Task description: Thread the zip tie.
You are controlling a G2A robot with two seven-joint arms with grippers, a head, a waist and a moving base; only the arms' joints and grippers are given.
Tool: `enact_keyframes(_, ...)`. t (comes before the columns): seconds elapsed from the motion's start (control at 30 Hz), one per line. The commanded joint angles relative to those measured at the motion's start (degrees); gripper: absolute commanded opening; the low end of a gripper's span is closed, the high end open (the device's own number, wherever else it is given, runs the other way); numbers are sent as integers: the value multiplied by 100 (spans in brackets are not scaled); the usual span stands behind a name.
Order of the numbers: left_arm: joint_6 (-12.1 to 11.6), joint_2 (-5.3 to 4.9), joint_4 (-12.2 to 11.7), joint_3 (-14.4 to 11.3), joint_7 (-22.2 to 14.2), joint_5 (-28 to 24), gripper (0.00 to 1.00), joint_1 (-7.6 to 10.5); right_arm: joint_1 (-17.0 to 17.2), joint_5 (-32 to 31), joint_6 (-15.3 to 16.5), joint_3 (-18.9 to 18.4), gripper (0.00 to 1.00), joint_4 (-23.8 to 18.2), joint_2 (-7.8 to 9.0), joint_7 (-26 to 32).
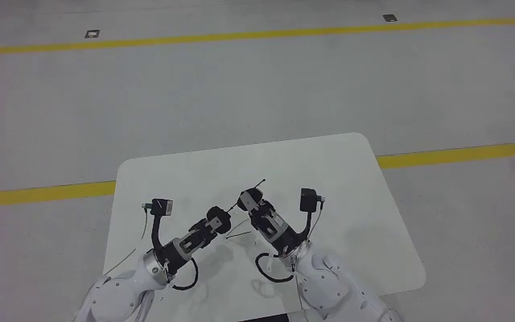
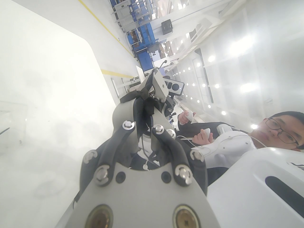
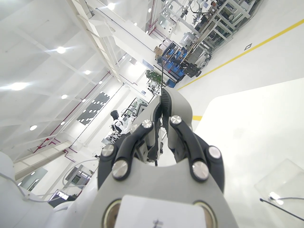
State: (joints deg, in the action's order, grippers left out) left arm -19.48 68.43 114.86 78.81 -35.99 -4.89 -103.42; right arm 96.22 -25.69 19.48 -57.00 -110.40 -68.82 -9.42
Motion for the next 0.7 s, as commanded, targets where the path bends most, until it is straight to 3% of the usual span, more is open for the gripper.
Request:
enact_keyframes(0.0,0,0,0,0,0,0,0,0,9,2,0,-4,0,-12,9,-15)
enact_keyframes(0.67,0,0,0,0,0,0,0,0,-82,55,0,106,0,47,91,-66)
